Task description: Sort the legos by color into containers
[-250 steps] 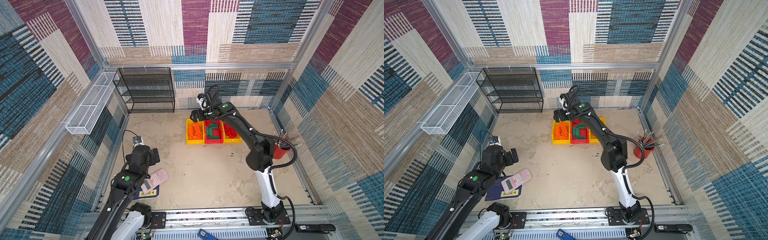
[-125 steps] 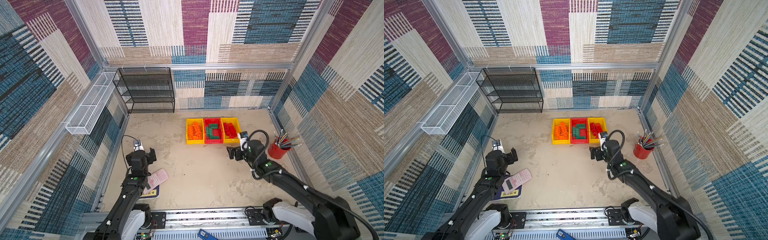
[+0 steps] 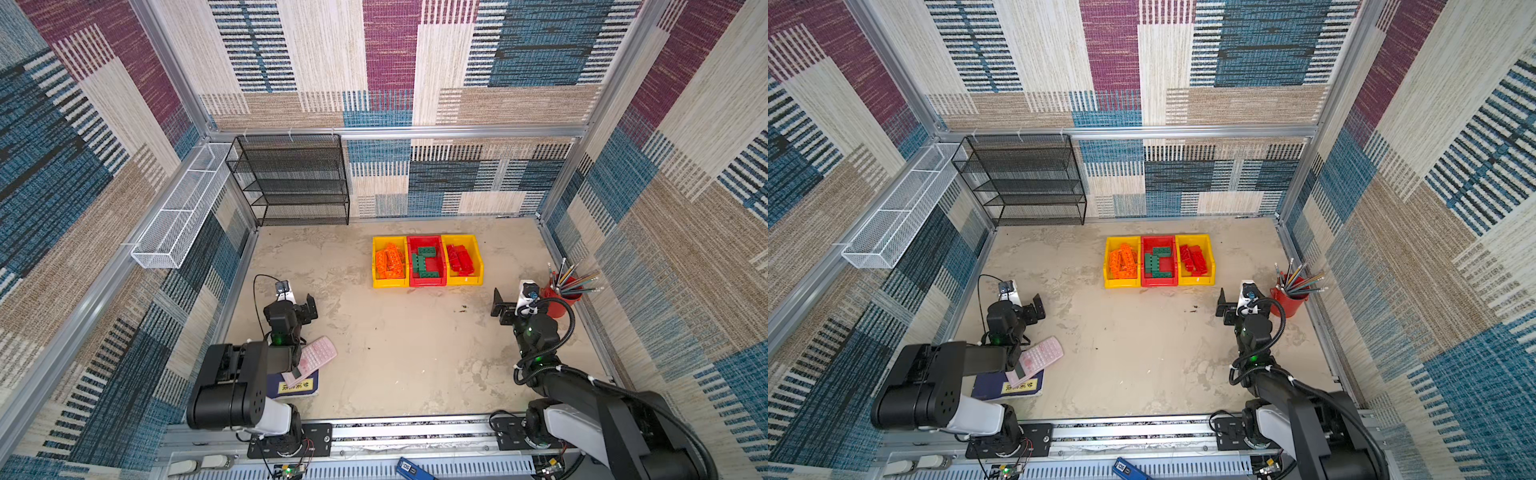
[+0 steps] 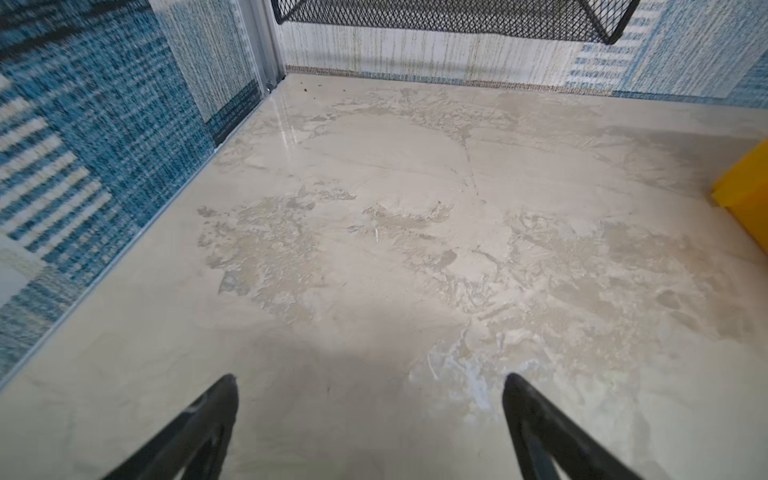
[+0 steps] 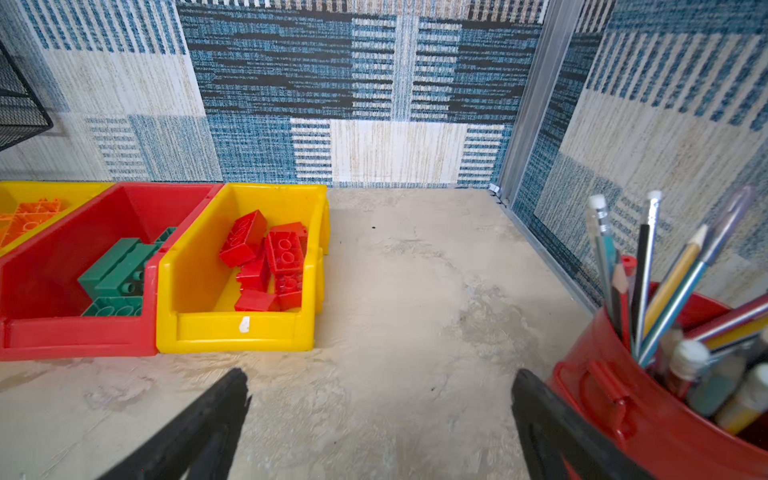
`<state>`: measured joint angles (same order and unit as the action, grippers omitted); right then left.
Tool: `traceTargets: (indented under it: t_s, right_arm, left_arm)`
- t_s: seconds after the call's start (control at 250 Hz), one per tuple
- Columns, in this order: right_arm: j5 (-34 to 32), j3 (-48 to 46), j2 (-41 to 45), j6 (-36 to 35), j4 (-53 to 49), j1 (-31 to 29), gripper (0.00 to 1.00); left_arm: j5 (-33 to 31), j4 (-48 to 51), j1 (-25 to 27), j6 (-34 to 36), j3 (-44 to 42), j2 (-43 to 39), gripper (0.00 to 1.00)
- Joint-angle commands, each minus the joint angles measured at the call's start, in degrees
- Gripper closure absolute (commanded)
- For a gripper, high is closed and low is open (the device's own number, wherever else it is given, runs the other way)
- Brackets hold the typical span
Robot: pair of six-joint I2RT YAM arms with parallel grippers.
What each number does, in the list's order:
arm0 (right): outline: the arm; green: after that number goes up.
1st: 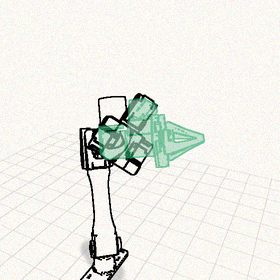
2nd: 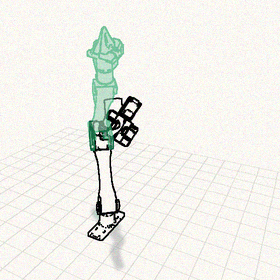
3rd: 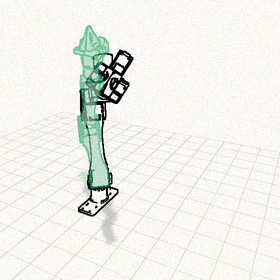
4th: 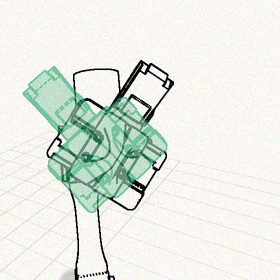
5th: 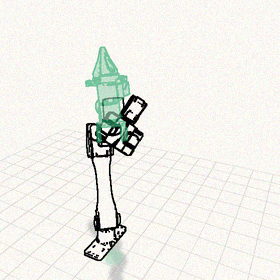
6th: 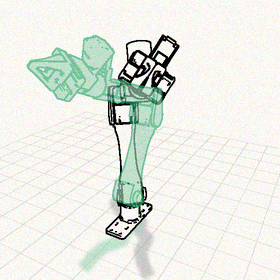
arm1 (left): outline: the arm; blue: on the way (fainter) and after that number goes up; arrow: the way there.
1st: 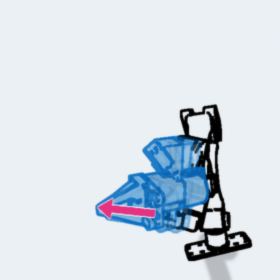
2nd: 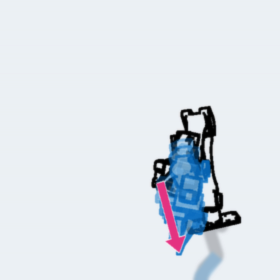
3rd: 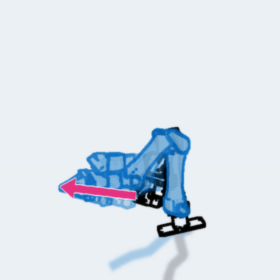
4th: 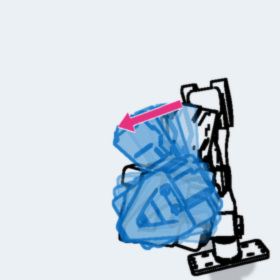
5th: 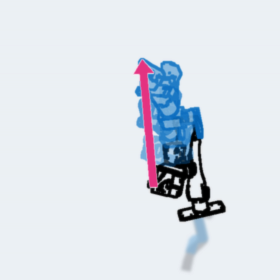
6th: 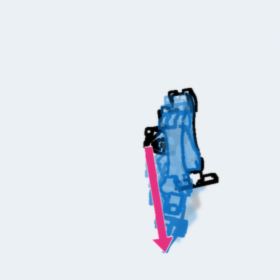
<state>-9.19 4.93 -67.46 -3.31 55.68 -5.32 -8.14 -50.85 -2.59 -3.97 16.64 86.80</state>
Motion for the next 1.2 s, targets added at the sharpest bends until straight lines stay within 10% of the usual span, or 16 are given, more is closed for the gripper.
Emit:
traceTargets:
  t_s: [0.0,0.188,0.252,1.196]
  right_arm:
    - [5.15,0.12,-5.78,0.06,17.07,1.51,0.00]
    - [10.97,2.30,-23.24,1.14,32.75,5.14,0.00]
    - [11.43,6.18,-19.72,1.78,19.14,6.00,0.00]
    - [10.48,6.55,-21.23,2.43,21.10,6.32,0.00]
  left_arm:
    - [4.92,-1.23,-0.05,1.54,2.80,-1.27,0.00]
    - [6.34,-0.05,-0.06,2.20,5.48,0.88,0.00]
    - [7.38,1.04,-0.13,2.59,6.14,1.22,0.00]
    - [8.75,3.75,-0.18,3.16,7.80,1.53,0.00]
